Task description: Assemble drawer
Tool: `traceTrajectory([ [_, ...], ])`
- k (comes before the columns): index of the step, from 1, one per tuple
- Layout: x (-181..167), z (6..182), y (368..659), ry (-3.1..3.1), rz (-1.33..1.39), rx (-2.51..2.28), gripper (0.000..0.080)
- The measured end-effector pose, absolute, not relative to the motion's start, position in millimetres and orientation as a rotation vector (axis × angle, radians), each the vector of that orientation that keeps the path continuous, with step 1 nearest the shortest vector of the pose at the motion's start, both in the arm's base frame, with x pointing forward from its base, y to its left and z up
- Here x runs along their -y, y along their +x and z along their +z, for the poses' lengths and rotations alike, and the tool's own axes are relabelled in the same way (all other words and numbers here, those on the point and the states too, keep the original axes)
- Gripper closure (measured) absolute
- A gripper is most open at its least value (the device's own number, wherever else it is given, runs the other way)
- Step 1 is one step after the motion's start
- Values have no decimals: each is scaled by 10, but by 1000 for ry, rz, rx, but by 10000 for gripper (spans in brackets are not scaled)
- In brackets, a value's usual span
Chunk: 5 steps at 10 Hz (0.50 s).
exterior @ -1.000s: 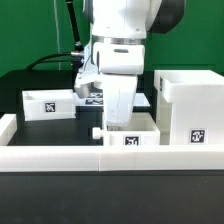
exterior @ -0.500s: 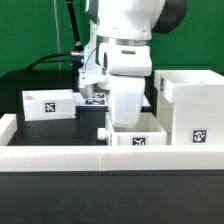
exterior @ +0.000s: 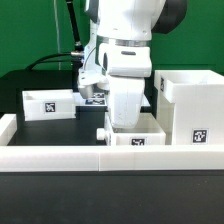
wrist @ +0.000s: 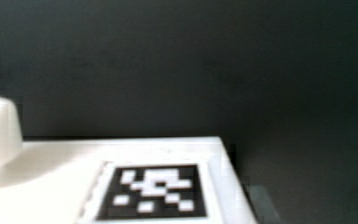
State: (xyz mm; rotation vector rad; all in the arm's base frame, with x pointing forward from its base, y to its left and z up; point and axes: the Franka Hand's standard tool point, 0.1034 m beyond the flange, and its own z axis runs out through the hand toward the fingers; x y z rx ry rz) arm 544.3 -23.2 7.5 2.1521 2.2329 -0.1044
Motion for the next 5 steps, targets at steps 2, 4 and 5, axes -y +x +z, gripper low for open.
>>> traceTrajectory([
  [2, 235, 89, 5463, 2145, -89, -2229, 757],
  [4, 235, 87, 5444, 2148, -79, -2221, 757],
  [5, 227, 85, 5462, 2139, -55, -2214, 757],
])
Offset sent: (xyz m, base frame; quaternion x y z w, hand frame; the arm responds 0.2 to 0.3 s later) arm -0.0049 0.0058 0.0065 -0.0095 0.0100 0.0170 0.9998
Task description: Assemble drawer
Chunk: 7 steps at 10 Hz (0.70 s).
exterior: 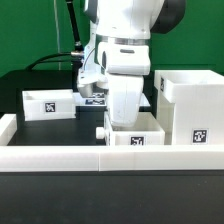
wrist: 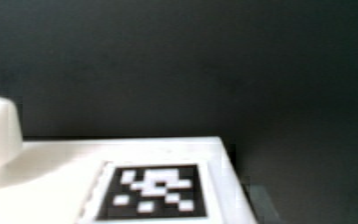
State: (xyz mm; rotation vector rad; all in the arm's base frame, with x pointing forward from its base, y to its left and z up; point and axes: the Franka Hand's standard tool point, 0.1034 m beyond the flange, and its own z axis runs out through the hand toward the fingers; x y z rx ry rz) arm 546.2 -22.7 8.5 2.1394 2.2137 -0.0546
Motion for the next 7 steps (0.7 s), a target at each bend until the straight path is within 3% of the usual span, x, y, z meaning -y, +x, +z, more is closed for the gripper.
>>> traceTrajectory([
  [7, 169, 79, 5464, 2188, -55, -2171, 757],
])
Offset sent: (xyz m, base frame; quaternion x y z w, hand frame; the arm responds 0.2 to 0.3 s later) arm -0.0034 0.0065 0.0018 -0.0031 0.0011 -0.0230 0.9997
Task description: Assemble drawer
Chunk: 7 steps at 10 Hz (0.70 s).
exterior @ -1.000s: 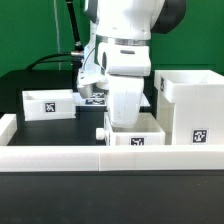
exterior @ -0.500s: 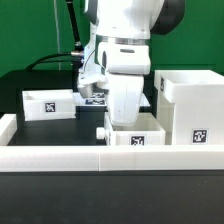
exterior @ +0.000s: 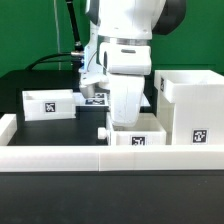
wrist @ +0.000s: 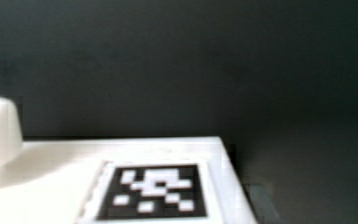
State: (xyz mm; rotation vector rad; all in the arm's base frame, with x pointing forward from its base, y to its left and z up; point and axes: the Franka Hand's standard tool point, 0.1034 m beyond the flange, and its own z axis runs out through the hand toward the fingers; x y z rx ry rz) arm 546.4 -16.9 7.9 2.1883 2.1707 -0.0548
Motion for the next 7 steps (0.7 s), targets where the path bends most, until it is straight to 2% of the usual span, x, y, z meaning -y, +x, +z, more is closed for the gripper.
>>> traceTrajectory([
  [7, 171, 73, 5448, 2228, -60, -2134, 757],
])
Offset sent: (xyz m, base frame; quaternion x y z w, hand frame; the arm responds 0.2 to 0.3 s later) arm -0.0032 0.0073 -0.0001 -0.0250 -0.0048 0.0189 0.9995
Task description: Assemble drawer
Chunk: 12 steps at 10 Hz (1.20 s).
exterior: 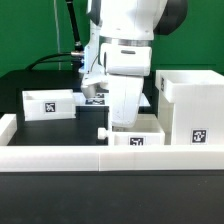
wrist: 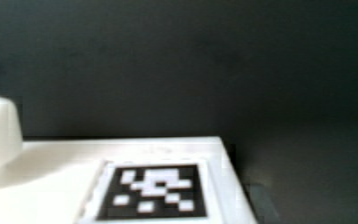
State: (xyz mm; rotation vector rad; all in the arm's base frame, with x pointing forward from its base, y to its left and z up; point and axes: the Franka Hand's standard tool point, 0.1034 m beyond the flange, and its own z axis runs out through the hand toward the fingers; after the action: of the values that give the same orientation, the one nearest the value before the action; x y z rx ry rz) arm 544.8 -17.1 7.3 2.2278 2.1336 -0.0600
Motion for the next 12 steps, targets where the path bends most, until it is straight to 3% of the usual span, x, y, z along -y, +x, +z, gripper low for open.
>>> traceTrajectory([
  [4, 160, 202, 5475, 2233, -65, -2127, 757],
  [12, 126, 166, 5439, 2147, -80, -2203, 757],
])
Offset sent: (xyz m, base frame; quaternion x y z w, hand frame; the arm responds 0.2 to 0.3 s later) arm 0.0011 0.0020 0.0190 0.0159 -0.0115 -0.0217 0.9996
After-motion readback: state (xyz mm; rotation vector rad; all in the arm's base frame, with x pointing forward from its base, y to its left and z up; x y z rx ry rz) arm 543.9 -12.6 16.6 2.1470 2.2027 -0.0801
